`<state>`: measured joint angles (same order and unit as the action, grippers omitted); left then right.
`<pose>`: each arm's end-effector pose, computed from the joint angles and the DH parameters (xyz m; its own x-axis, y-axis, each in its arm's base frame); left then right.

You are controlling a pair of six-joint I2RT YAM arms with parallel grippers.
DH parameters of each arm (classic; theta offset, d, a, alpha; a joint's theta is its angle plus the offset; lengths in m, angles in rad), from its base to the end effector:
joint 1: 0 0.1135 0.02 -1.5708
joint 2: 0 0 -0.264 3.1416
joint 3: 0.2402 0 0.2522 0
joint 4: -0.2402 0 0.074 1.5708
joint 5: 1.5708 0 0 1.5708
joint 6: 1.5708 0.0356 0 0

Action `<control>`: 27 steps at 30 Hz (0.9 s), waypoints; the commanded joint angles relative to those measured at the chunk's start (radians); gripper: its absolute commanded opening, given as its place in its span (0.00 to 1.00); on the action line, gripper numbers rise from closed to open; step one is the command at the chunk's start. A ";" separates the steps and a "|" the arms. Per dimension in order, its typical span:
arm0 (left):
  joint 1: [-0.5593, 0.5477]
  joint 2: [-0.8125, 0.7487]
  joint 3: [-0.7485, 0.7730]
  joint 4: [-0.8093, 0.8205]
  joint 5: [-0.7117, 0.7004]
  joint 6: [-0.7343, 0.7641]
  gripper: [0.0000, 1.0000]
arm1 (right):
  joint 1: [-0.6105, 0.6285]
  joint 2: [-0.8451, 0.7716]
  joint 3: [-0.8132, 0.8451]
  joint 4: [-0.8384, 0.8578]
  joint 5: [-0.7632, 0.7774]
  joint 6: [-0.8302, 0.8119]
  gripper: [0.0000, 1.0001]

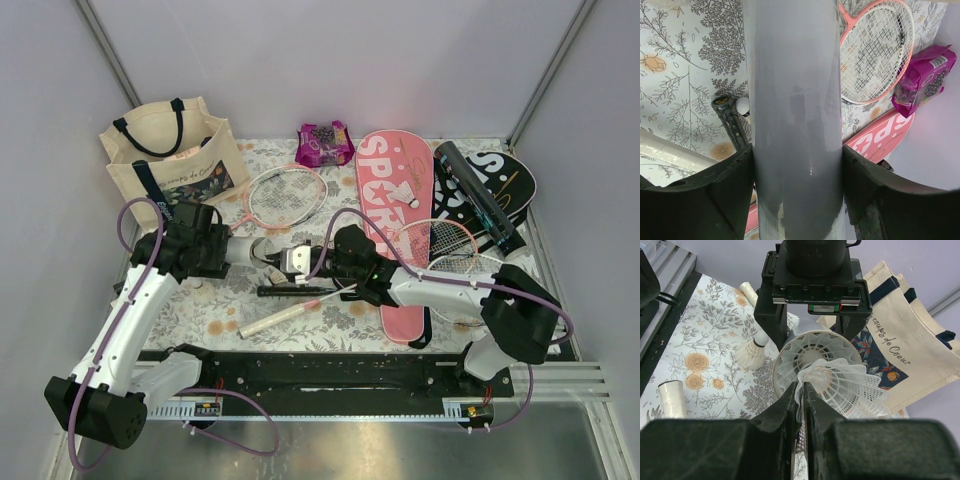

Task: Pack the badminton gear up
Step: Place the shuttlecock at the shuttle tube.

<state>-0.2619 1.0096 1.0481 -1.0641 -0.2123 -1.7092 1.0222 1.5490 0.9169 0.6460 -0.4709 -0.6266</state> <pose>0.1742 -0.0389 0.3134 -0.0322 -0.9937 -0.1069 -0.8383 0.0851 -0.5385 0.1703 0.3097 0.2826 0.5905 -0.0359 -0.8063 -0.8033 0.0699 -0.5914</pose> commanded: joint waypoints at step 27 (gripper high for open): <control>0.001 -0.094 0.058 0.042 0.031 0.014 0.04 | 0.009 -0.161 0.079 -0.244 -0.015 0.182 0.34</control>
<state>-0.2619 0.9363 1.0542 -1.0763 -0.2020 -1.6939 1.0241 1.3895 0.9771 0.3450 -0.5125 -0.4995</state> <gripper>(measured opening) 0.667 0.405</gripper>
